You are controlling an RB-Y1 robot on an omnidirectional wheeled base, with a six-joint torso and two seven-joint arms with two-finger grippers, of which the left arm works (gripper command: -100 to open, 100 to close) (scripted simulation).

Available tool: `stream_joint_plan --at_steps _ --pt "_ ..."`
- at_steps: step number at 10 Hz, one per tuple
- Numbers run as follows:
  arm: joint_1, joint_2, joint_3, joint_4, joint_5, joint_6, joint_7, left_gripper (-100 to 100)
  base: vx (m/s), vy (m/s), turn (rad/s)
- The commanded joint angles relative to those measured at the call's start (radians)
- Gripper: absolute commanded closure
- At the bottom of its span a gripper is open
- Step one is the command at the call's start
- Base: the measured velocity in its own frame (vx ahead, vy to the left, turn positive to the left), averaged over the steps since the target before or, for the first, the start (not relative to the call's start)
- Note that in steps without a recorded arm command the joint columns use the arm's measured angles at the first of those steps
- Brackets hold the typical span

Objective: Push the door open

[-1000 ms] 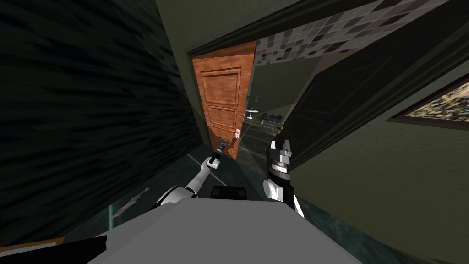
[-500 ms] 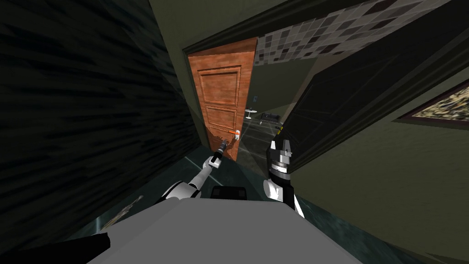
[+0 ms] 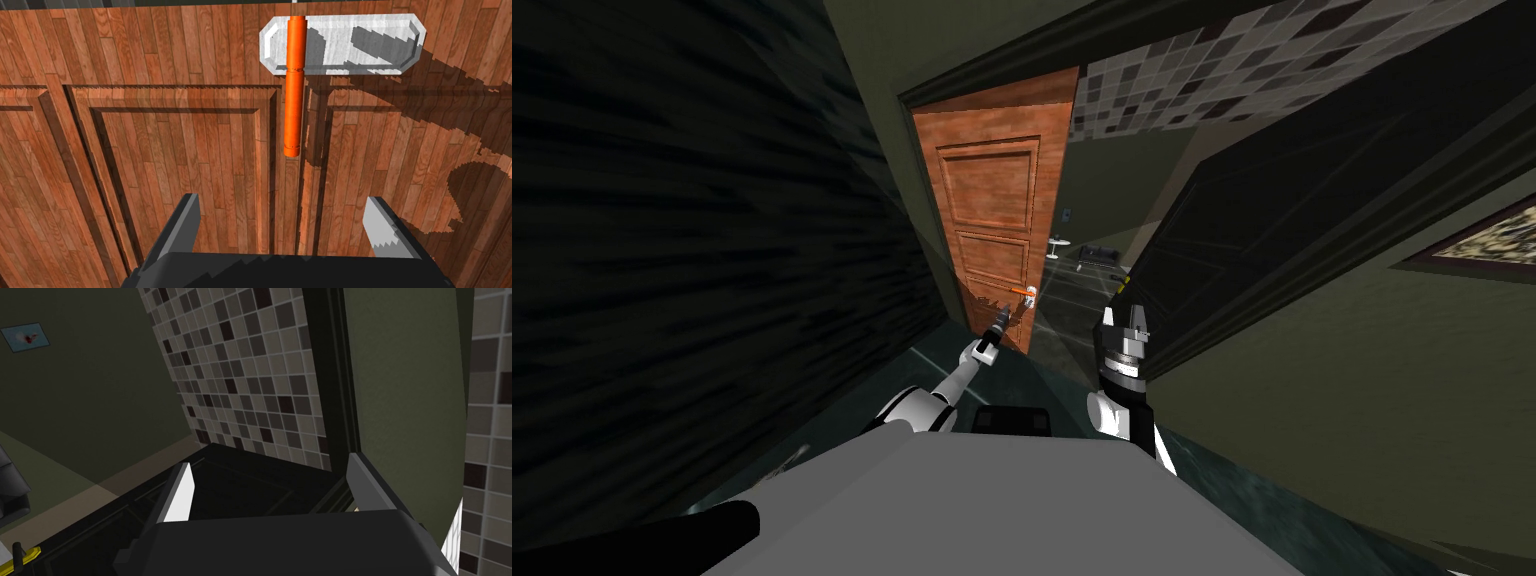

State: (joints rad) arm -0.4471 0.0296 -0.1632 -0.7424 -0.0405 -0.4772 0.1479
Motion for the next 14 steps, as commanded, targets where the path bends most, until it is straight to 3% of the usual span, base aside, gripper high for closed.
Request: stream_joint_plan --at_steps 1,4,7,8,9,14 --pt "-0.017 -0.006 -0.001 0.029 0.001 -0.004 0.000 -100 0.072 0.055 -0.038" --pt "-0.071 -0.032 -0.007 0.115 0.002 -0.007 0.002 -100 0.108 0.073 -0.070" --pt "-0.086 -0.041 -0.009 0.139 0.002 -0.008 0.002 -100 0.060 0.040 -0.026" --pt "-0.076 -0.036 -0.011 0.121 0.001 -0.001 0.004 -100 0.022 0.013 -0.004" --pt "-0.078 -0.015 -0.008 0.124 0.002 -0.001 0.003 -100 0.112 -0.031 -0.028" --pt "-0.080 0.005 0.000 0.128 0.005 -0.001 0.000 -100 0.173 -0.073 -0.020"
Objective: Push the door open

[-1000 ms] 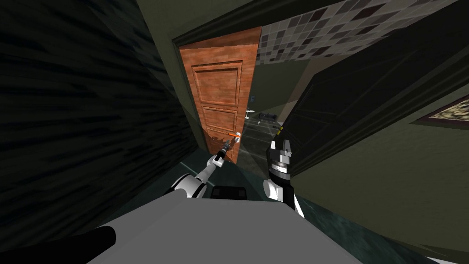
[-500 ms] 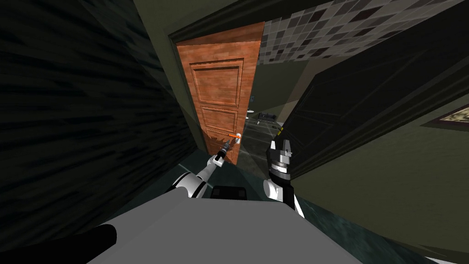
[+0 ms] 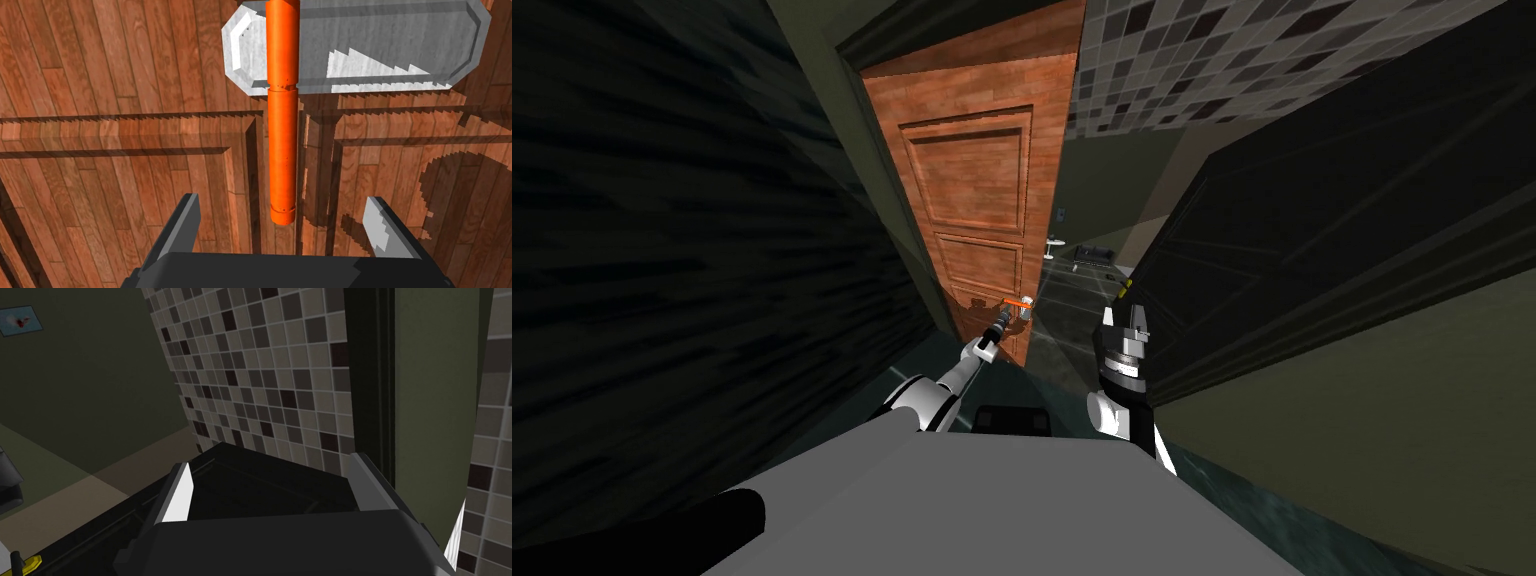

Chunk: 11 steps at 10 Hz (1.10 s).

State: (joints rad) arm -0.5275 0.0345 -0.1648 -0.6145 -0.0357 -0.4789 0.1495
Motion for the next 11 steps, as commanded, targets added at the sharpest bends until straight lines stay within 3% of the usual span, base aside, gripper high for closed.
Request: stream_joint_plan --at_steps 1,3,5,6,7,11 --pt "0.000 -0.001 0.004 0.001 0.001 0.001 -0.002 -100 0.204 -0.048 -0.028" --pt "-0.001 -0.010 0.007 0.002 0.002 0.002 -0.004 -100 0.185 -0.069 -0.021" --pt "-0.002 -0.030 0.011 0.004 0.004 0.002 -0.005 -100 0.185 -0.067 -0.021" --pt "-0.001 -0.024 0.010 0.001 0.003 0.004 -0.004 -100 0.072 -0.028 -0.001" --pt "-0.001 -0.024 0.010 0.001 0.003 0.004 -0.004 100 -0.009 0.002 0.004" --pt "-0.001 -0.024 0.010 0.001 0.003 0.004 -0.004 100 -0.017 0.007 -0.003"
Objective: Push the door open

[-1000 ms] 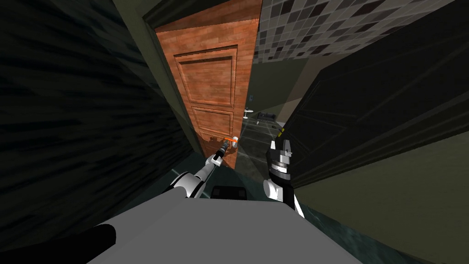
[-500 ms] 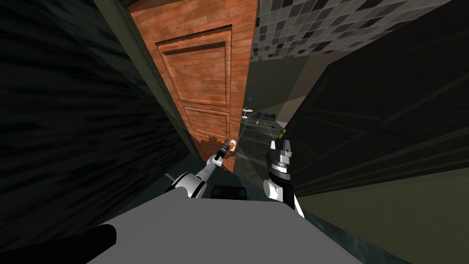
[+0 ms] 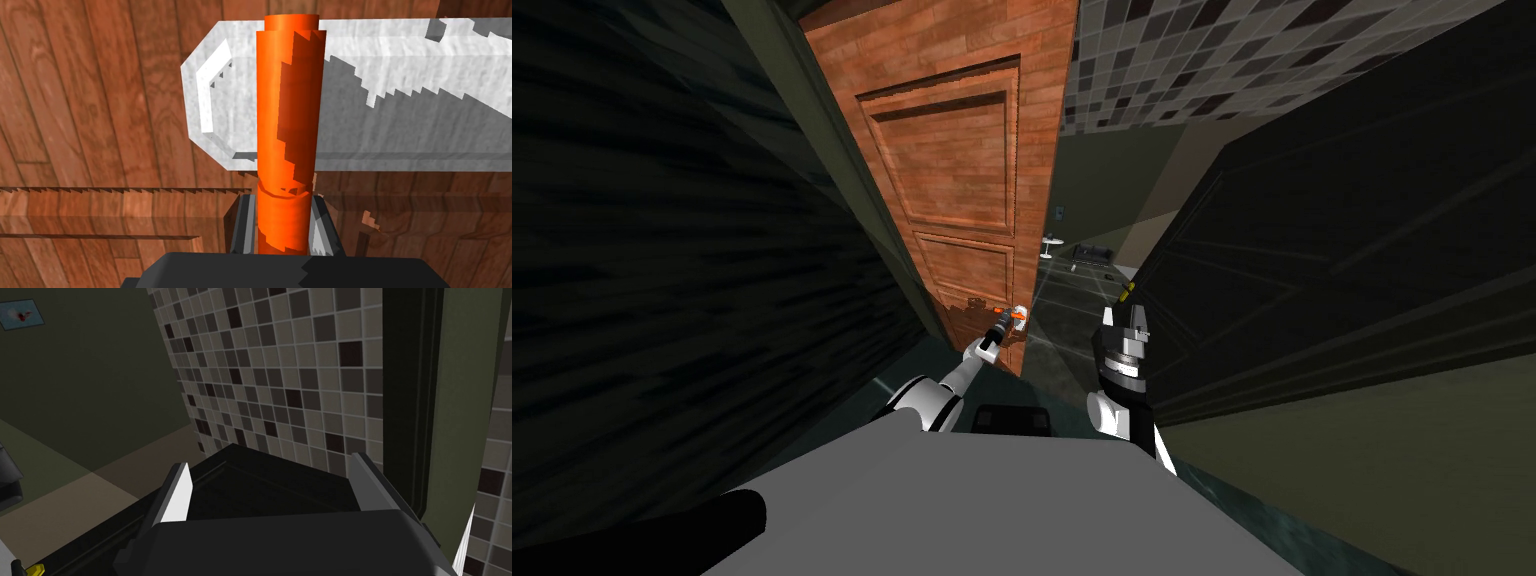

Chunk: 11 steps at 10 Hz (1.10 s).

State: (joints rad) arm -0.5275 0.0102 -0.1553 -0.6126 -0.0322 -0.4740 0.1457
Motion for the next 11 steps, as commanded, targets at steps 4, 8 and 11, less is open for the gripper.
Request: stream_joint_plan --at_steps 4,8,11 --pt "0.003 0.022 0.026 0.001 0.008 0.000 -0.011 100 0.092 -0.064 0.029" --pt "0.005 0.042 0.059 0.002 0.018 0.000 -0.024 100 0.151 -0.116 0.043" --pt "0.007 0.056 0.085 0.002 0.026 0.000 -0.035 100 0.146 -0.118 0.052"
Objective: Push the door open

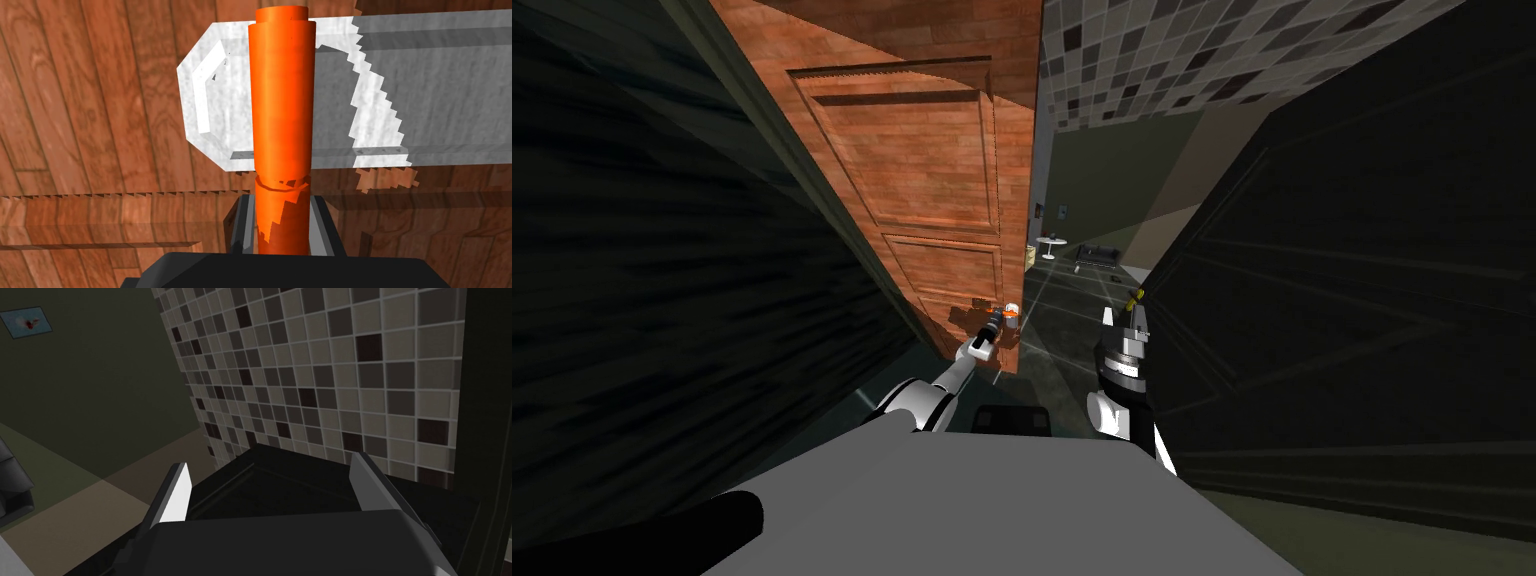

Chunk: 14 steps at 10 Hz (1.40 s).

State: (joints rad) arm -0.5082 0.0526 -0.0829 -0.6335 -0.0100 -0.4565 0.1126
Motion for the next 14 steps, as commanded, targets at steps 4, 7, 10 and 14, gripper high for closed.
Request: stream_joint_plan --at_steps 4,7,10,14 --pt "-0.009 0.031 0.057 0.024 0.017 -0.018 -0.020 100 0.129 -0.121 0.061" --pt "-0.006 0.043 0.096 0.025 0.029 -0.018 -0.036 100 0.128 -0.133 0.075" --pt "-0.004 0.049 0.119 0.037 0.036 -0.018 -0.045 100 0.130 -0.134 0.066" --pt "-0.002 0.053 0.141 0.026 0.043 -0.018 -0.055 100 0.041 -0.058 0.030"
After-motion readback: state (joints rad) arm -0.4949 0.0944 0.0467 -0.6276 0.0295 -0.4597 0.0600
